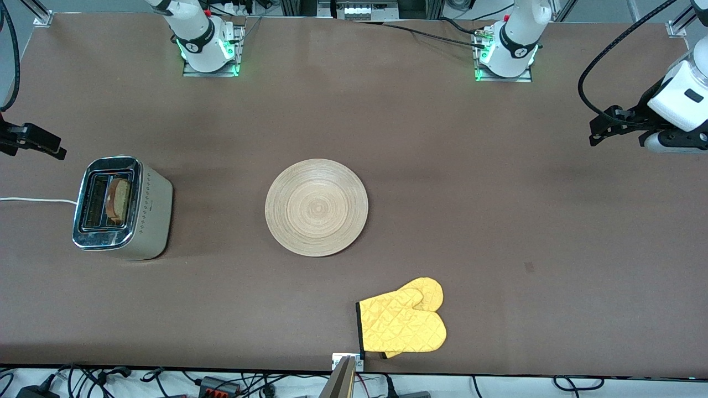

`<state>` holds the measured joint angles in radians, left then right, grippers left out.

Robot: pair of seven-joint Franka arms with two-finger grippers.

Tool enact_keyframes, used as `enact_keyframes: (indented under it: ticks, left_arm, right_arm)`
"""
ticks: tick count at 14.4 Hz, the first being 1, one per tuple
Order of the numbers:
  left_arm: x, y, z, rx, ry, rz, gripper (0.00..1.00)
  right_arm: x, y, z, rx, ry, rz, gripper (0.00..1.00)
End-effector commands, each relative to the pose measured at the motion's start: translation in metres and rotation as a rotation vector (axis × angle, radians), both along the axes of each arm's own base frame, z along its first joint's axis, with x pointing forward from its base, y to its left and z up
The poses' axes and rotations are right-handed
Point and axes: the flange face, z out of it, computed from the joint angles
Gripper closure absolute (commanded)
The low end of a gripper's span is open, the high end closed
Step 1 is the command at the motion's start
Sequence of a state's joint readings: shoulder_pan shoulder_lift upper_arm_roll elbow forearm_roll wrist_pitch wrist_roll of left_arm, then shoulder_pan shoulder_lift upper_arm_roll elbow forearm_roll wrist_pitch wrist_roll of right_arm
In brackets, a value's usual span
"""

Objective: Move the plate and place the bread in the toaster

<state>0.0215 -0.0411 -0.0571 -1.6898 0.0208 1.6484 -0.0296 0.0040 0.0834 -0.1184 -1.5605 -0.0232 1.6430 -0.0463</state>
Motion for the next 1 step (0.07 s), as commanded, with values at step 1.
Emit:
enact_keyframes:
  ticks: [1]
  left_arm:
    - [0.0040, 0.0000, 0.0053, -0.011, -0.005, -0.001, 0.00]
  right_arm:
    - [-0.0066, -0.0004, 0.0014, -0.007, -0.005, -0.008, 0.00]
